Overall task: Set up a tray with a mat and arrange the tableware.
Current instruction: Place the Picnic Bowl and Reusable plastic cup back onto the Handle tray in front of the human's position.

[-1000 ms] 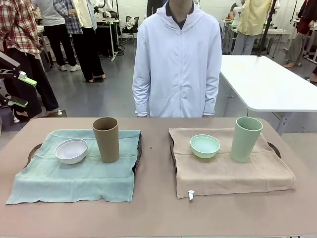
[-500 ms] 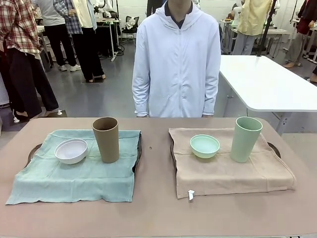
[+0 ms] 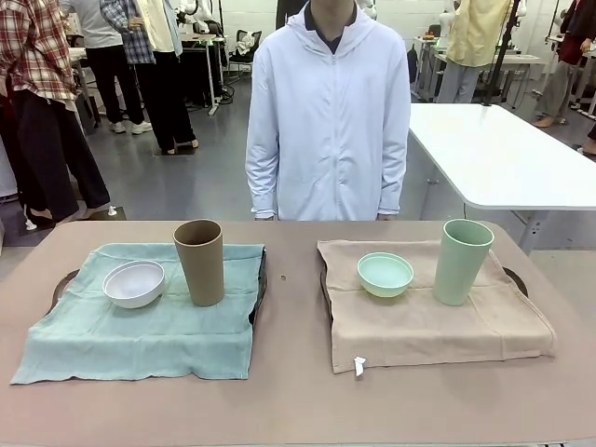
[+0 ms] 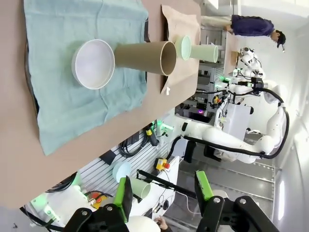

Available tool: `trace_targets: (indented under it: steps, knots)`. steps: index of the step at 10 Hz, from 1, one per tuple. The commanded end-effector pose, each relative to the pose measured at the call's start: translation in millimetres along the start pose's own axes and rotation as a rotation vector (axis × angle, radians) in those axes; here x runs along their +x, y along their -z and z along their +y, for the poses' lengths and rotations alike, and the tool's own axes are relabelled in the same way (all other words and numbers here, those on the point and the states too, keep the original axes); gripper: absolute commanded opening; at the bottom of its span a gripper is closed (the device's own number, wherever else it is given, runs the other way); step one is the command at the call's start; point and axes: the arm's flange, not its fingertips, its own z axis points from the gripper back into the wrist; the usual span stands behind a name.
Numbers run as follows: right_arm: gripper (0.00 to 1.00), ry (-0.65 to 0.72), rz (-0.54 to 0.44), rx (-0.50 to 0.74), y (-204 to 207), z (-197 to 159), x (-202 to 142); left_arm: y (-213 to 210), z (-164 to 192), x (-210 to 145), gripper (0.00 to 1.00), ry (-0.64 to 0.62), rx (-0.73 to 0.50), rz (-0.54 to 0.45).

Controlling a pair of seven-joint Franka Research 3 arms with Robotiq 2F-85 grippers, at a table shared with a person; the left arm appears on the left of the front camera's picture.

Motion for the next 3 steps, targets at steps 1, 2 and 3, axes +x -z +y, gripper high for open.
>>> trace_targets:
  steps: [1, 2, 3]
  knots:
    - [1.00, 0.016, 0.005, 0.006, -1.7, 4.2, 1.5, 3.8, -2.4, -9.6, 0.70, -0.021, 0.012, 0.001]
    - [1.00, 0.016, 0.005, 0.006, -1.7, 4.2, 1.5, 3.8, -2.4, -9.6, 0.70, -0.021, 0.012, 0.001]
    - [1.00, 0.016, 0.005, 0.006, -1.7, 4.2, 1.5, 3.8, -2.4, -9.6, 0.70, -0.021, 0.012, 0.001]
